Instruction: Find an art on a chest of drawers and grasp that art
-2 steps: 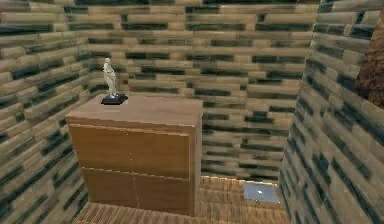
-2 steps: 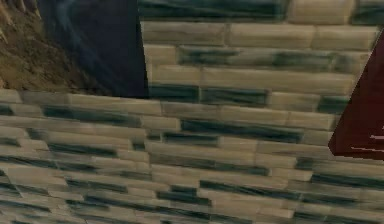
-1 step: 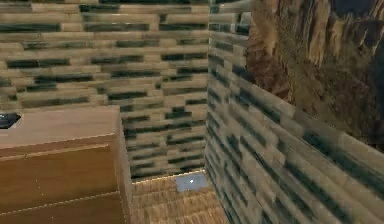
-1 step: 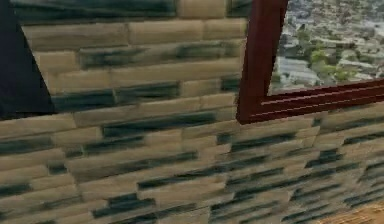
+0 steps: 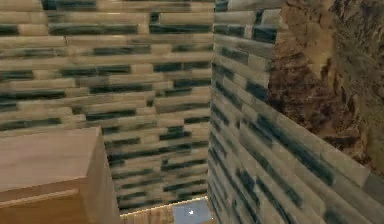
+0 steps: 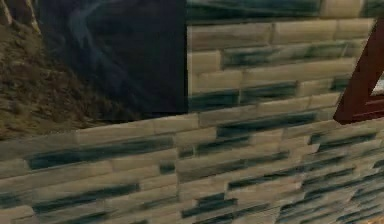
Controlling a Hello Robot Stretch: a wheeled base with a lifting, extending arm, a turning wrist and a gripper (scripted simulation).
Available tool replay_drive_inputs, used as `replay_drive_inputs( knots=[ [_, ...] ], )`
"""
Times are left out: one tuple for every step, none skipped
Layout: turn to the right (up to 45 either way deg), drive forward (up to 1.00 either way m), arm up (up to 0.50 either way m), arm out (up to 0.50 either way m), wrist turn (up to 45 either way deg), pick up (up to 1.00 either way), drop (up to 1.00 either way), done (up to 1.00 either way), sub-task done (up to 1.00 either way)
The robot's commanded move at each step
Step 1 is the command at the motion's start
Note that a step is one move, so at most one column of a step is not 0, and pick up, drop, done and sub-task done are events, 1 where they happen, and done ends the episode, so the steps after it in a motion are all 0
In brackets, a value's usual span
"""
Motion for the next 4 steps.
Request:
replay_drive_inputs(
  knots=[
    [18.0,0.0,0.0,0.0,0.0,0.0,0.0,0.0,0.0],
    [0.0,0.15,0.0,0.0,0.0,0.0,0.0,0.0,0.0],
    [-45.0,0.0,0.0,0.0,0.0,0.0,0.0,0.0,0.0],
    [-21.0,0.0,0.0,0.0,0.0,0.0,0.0,0.0,0.0]
  ],
)
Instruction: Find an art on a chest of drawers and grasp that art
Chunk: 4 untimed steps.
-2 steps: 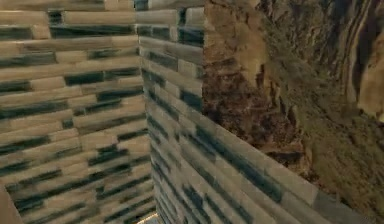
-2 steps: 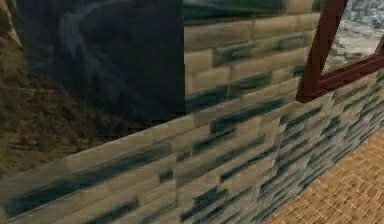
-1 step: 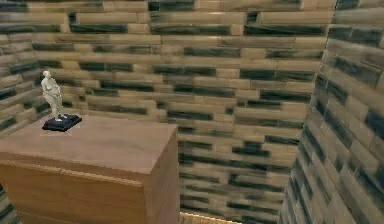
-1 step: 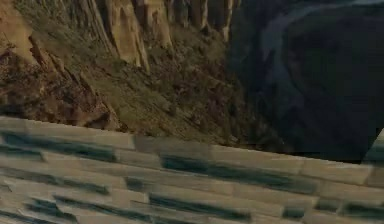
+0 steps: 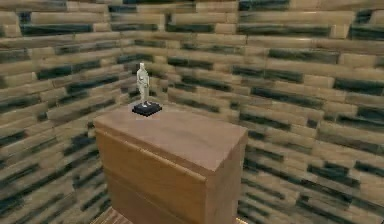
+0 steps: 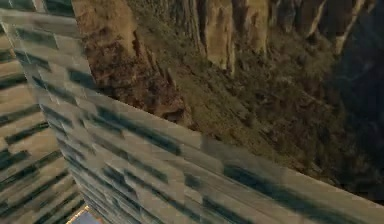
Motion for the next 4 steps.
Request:
replay_drive_inputs(
  knots=[
    [0.0,0.5,0.0,0.0,0.0,0.0,0.0,0.0,0.0],
    [-45.0,0.0,0.0,0.0,0.0,0.0,0.0,0.0,0.0],
    [-45.0,0.0,0.0,0.0,0.0,0.0,0.0,0.0,0.0],
    [-18.0,0.0,0.0,0.0,0.0,0.0,0.0,0.0,0.0]
  ],
)
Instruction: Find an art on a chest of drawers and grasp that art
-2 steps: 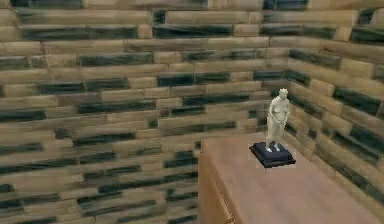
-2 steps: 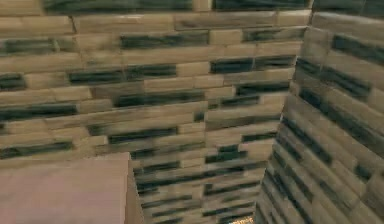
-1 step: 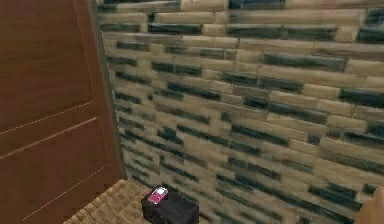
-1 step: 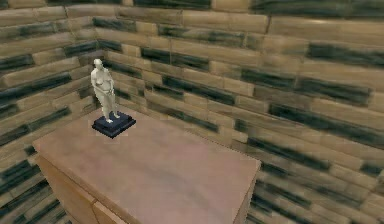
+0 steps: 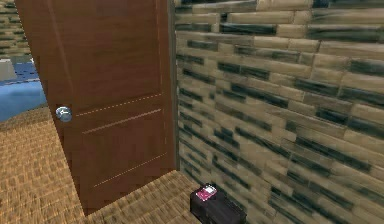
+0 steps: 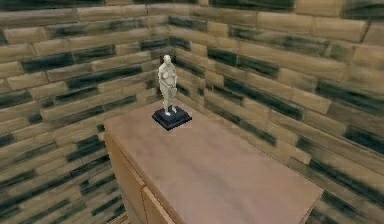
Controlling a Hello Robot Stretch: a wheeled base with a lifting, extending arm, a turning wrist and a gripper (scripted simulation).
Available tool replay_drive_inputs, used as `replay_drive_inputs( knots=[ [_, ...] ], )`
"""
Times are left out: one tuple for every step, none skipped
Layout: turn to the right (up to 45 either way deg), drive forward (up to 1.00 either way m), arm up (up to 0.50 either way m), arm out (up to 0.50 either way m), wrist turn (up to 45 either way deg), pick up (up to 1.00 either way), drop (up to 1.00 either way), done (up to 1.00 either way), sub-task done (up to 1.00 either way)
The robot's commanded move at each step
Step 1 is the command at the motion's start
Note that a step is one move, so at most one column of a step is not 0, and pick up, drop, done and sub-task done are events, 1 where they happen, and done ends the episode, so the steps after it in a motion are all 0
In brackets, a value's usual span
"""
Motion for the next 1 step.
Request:
replay_drive_inputs(
  knots=[
    [0.0,0.0,0.5,0.0,0.0,0.0,0.0,0.0,0.0]
  ],
)
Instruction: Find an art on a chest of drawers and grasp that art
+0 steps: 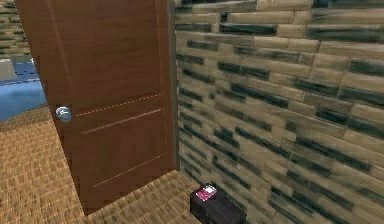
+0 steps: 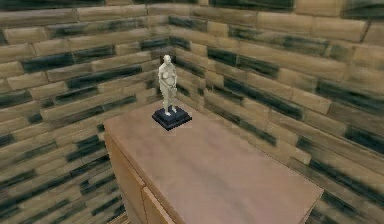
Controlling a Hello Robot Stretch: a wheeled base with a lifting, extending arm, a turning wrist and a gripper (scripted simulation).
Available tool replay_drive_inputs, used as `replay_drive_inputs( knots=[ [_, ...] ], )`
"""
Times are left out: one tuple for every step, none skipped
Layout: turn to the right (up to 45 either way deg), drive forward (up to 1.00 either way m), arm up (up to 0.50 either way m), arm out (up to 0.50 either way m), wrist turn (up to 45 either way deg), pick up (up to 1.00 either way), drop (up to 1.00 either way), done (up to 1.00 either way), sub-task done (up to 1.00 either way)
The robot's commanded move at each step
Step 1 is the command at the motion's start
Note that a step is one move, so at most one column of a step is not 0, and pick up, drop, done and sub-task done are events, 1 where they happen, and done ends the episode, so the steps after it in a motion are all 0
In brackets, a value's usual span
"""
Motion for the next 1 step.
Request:
replay_drive_inputs(
  knots=[
    [0.0,0.0,0.38,0.0,0.0,0.0,0.0,0.0,0.0]
  ],
)
